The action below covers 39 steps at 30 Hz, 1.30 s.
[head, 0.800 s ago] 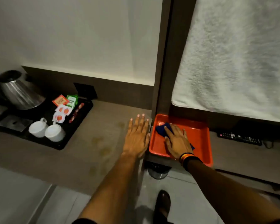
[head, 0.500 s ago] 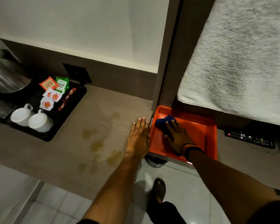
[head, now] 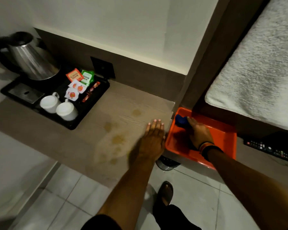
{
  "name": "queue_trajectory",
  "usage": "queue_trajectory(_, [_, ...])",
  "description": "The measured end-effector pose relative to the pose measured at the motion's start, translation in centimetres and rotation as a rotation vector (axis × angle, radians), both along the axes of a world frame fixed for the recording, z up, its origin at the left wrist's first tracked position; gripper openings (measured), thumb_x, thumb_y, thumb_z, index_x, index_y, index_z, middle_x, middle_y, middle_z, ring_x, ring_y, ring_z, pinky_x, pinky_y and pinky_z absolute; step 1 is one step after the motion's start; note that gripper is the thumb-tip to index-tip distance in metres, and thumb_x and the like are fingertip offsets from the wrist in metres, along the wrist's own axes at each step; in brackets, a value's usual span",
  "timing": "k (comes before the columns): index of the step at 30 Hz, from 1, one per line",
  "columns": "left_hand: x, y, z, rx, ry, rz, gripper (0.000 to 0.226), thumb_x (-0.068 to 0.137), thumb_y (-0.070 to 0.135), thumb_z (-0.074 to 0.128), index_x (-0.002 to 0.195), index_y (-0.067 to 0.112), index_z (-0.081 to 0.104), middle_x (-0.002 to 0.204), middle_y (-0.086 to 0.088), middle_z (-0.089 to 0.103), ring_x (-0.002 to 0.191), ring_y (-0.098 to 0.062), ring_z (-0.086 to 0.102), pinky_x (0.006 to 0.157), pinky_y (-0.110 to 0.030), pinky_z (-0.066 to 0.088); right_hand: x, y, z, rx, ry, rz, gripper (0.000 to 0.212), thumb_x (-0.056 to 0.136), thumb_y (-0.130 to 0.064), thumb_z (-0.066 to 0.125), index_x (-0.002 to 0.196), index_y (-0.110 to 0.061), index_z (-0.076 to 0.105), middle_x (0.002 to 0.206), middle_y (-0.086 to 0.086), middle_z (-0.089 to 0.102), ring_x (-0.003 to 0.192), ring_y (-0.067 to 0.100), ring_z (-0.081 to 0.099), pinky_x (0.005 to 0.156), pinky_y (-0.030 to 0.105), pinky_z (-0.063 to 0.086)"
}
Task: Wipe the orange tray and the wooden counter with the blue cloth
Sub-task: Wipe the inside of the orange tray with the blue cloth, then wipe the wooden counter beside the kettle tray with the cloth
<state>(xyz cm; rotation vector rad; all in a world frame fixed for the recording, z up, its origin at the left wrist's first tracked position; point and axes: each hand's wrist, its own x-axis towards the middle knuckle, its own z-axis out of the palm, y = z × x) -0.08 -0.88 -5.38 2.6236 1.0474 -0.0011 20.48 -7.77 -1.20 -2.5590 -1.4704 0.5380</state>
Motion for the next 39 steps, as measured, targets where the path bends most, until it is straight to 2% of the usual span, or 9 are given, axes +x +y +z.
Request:
queue_trajectory(5, [-6.9,0.4,2.4,0.049,-0.012,0.09,0.063,0.11,0.029,0.027,0.165,0.01,0.004,0.176,-0.014,0.0,0.163,-0.029,-0.005,0.134,-0.05,0.002,-8.2,-0.1,5.3,0.212,0.035,-0.011,0.064,0.093,-0.003,0.053,0.154,-0.018,0.042,0.134,0.027,0.063,0.117,0.047,0.061,0.095,0.048,0.05])
queue_trajectory(9, [-15.3,1.2,2.8,0.076,-0.003,0.183,0.062,0.111,0.031,0.024,0.165,0.01,0.006,0.177,-0.013,-0.001,0.163,-0.028,-0.007,0.133,-0.047,-0.007,-17.0,-1.0,5.3,0.105,0.101,0.085,0.051,0.098,-0.011,0.049,0.148,-0.021,0.047,0.118,0.026,0.07,0.106,0.046,0.066,0.086,0.046,0.054])
queue_trajectory(13, [-23.1,2.9,1.1,0.067,0.059,0.308,0.062,0.111,0.035,0.021,0.165,0.01,0.004,0.176,-0.013,-0.001,0.163,-0.028,-0.006,0.127,-0.043,-0.013,-23.6,-1.9,2.0,-0.146,0.094,0.153,0.04,0.105,-0.027,0.043,0.142,-0.016,0.051,0.141,0.02,0.059,0.12,0.04,0.062,0.097,0.044,0.051])
queue_trajectory(16, [-26.9,4.7,-0.4,0.027,0.089,0.387,0.062,0.111,0.034,0.022,0.165,0.009,0.005,0.177,-0.013,0.002,0.163,-0.029,-0.002,0.131,-0.045,-0.007,-25.2,-2.0,-0.2,0.027,0.016,0.23,0.06,0.107,-0.042,0.035,0.161,-0.019,0.024,0.17,0.006,0.015,0.157,0.028,0.018,0.126,0.045,0.02])
queue_trajectory(19, [-29.2,5.8,-1.8,-0.028,-0.008,0.421,0.061,0.112,0.033,0.025,0.165,0.01,0.004,0.177,-0.011,0.002,0.163,-0.027,-0.002,0.132,-0.043,-0.005,-25.5,-1.7,-2.6,0.006,-0.043,0.315,0.064,0.108,-0.049,0.025,0.163,-0.026,0.003,0.17,-0.002,-0.01,0.158,0.022,-0.009,0.128,0.048,-0.001])
queue_trajectory(26, [-30.0,5.4,-4.7,0.238,-0.284,0.43,0.053,0.11,0.032,0.036,0.159,0.01,0.035,0.168,-0.012,0.037,0.156,-0.028,0.034,0.129,-0.052,0.03,-24.6,1.1,-6.0,0.114,-0.171,0.183,0.063,0.105,-0.05,0.014,0.163,-0.026,0.007,0.171,0.0,0.003,0.158,0.019,-0.003,0.128,0.049,0.002])
queue_trajectory(32, [-30.1,5.6,-5.0,0.263,-0.284,0.417,0.053,0.111,0.032,0.036,0.158,0.009,0.038,0.167,-0.014,0.039,0.155,-0.03,0.037,0.127,-0.055,0.033,-25.2,8.8,-5.1,0.118,-0.119,0.208,0.058,0.108,-0.04,0.021,0.163,-0.025,0.009,0.172,-0.002,0.004,0.159,0.021,-0.003,0.128,0.05,0.003])
queue_trajectory(36, [-30.3,5.0,-4.4,0.341,-0.338,0.398,0.048,0.109,0.024,0.05,0.152,0.003,0.047,0.16,-0.018,0.047,0.15,-0.032,0.045,0.121,-0.058,0.041,-27.7,3.4,-5.5,0.175,-0.066,0.422,0.055,0.108,-0.041,0.023,0.162,-0.033,0.015,0.168,-0.012,0.006,0.158,0.014,-0.002,0.129,0.044,0.001])
queue_trajectory(39, [-30.3,4.6,-4.1,0.375,-0.389,0.407,0.046,0.108,0.021,0.055,0.15,0.002,0.051,0.158,-0.019,0.05,0.149,-0.031,0.047,0.12,-0.057,0.043,-26.0,1.3,-5.7,0.219,-0.008,0.33,0.052,0.109,-0.04,0.026,0.16,-0.035,0.02,0.164,-0.018,0.008,0.156,0.008,0.003,0.128,0.039,0.002])
